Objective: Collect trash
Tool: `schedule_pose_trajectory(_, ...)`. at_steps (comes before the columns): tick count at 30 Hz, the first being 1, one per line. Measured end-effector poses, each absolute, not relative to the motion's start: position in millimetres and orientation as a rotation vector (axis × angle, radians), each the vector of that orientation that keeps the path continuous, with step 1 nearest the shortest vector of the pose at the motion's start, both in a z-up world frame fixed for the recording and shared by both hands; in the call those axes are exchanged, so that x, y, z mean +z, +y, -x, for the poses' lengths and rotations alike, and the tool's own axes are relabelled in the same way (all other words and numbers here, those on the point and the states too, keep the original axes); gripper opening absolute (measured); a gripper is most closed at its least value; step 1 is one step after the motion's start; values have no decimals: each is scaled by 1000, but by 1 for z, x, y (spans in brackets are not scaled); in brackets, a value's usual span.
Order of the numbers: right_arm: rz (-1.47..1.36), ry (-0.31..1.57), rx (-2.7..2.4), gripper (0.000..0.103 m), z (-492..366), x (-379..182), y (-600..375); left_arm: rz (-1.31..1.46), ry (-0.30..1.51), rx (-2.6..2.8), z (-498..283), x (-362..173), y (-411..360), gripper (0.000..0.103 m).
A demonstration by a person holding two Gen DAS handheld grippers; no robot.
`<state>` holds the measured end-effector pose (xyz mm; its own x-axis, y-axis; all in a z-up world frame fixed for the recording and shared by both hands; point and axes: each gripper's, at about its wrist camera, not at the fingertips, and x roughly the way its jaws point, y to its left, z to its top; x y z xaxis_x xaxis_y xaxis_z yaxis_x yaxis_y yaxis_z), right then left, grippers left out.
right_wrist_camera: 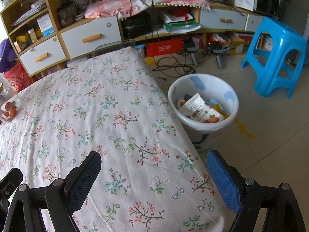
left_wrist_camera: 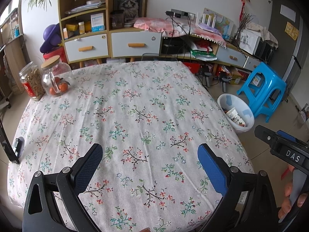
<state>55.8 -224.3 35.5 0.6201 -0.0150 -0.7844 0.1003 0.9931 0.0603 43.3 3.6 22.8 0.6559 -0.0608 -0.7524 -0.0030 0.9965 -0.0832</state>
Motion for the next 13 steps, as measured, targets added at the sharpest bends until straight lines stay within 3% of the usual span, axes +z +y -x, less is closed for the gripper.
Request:
schedule_pose_trajectory(9, -117, 905, -72, 92, -55, 35, -225, 96, 889, -24, -47, 15, 7, 100)
schedule_pose_trajectory(13, -117, 915, -83, 93, -56, 34, -226, 66, 990, -1, -67, 8, 9, 100)
